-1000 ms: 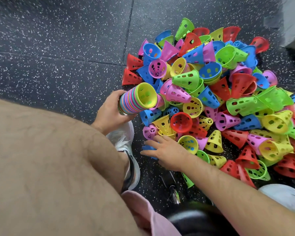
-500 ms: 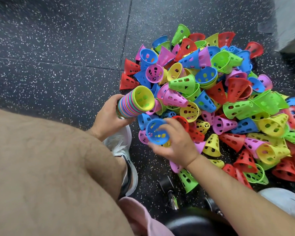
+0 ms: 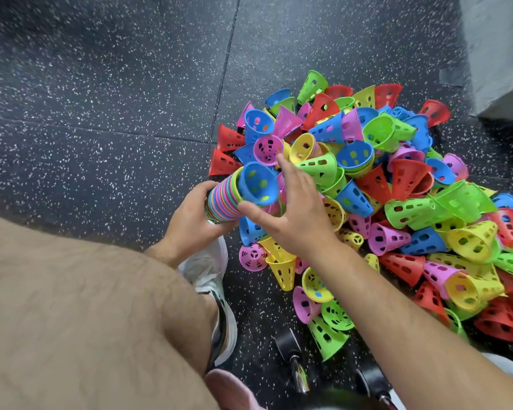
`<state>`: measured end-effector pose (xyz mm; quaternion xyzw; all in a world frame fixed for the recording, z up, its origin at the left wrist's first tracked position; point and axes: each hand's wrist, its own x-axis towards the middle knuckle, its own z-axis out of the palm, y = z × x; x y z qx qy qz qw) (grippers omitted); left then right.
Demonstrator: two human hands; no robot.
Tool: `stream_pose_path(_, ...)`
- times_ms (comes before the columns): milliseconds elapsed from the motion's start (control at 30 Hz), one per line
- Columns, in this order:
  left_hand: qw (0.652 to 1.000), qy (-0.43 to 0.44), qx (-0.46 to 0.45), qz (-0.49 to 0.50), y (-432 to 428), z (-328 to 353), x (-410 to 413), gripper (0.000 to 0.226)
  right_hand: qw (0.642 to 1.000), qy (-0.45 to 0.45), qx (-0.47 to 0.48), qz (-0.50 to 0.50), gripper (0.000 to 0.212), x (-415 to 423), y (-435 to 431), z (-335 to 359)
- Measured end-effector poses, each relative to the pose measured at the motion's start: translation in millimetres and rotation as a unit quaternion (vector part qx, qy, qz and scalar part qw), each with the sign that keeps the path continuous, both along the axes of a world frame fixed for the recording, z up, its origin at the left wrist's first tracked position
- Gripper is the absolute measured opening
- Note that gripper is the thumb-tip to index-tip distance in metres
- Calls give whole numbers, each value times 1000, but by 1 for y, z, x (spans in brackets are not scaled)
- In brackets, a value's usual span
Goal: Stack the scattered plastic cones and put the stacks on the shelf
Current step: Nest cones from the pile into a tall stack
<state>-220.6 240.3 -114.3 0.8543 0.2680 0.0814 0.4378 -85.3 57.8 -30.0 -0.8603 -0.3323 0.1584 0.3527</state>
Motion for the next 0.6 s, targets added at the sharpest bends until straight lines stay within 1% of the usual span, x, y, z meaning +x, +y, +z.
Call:
stream_pose_path(33, 1000, -4, -1, 3, 1, 1, 0, 70, 1000, 9, -5, -3, 94, -2, -2, -5)
stream_pose_path(67, 1000, -8, 1, 7, 2, 1, -1, 69, 999, 20, 14, -21, 86, -4, -4, -10)
stream_pose_path(133, 1000, -13, 3, 18, 5, 3, -3, 68, 997, 17, 61, -53, 55, -12, -12, -23)
stream_pose_path(167, 1000, -13, 1, 23, 6, 3, -4, 67, 998, 12, 50, -43, 41, -15, -17, -31)
stream_pose_path(200, 1000, -13, -2, 26, 7, 4, -5, 67, 1000, 6, 13, -8, 33, -18, -22, -39)
stream_pose_path(233, 1000, -13, -5, 27, 7, 3, -6, 66, 998, -13, -46, 50, 31, -22, -25, -48)
stream_pose_path(267, 1000, -13, -8, 26, 7, 3, -8, 66, 986, -48, -109, 120, 36, -27, -28, -57)
stream_pose_path(300, 1000, -12, -9, 27, 7, 2, -9, 65, 966, -84, -162, 183, 42, -32, -30, -65)
stream_pose_path(333, 1000, -10, -11, 28, 6, 2, -10, 65, 948, -112, -194, 225, 46, -37, -31, -73)
stream_pose_path(367, 999, -9, -14, 28, 5, 1, -11, 65, 936, -130, -214, 248, 48, -42, -30, -78)
stream_pose_path(433, 1000, -6, -18, 23, 5, -1, -12, 66, 921, -166, -235, 261, 44, -51, -28, -84)
stream_pose_path(533, 1000, -7, -22, 21, 5, -2, -13, 68, 906, -220, -250, 262, 38, -57, -25, -91)
stream_pose_path(600, 999, -10, -20, 24, 6, -1, -13, 66, 900, -234, -251, 270, 34, -59, -23, -94)
